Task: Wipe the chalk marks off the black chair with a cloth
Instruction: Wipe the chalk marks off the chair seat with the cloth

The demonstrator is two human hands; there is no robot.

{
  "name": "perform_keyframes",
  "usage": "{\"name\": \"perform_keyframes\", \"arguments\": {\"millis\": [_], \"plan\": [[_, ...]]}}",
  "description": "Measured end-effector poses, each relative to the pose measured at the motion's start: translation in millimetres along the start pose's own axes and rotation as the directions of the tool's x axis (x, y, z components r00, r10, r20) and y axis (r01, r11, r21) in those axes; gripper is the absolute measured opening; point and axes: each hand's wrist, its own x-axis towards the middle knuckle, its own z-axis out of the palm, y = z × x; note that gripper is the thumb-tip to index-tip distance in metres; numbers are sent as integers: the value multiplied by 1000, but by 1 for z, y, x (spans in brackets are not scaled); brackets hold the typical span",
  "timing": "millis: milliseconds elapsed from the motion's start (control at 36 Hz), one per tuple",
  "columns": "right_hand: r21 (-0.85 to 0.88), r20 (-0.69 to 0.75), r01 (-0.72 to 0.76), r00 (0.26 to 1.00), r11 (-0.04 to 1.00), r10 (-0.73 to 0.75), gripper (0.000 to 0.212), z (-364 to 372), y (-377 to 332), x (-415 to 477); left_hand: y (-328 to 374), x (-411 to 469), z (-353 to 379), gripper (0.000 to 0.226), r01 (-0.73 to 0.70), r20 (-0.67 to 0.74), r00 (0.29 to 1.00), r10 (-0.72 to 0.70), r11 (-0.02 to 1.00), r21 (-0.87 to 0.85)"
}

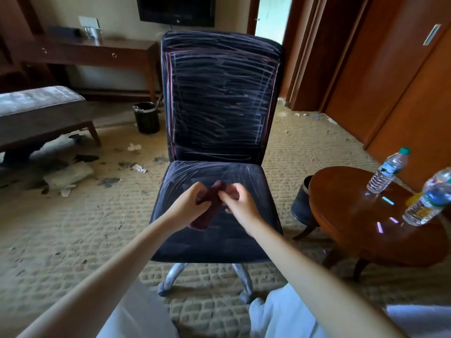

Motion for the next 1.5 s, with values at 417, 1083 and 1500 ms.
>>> {"name": "perform_keyframes", "arguments": {"millis": [417, 1083, 1500], "plan": [[101, -289, -106, 948, 989, 131, 15, -39, 61, -2, 2, 27, 77, 11, 112, 318, 945, -83, 991, -74], [-345, -460, -363, 869, 866, 181, 10, -138, 223, 21, -44, 55, 211, 58, -186, 566, 809, -156, 847, 499], [-441, -357, -447, 883, 778, 305, 18, -108, 267, 24, -47, 87, 248, 67, -184, 666, 713, -220, 858, 480]]}}
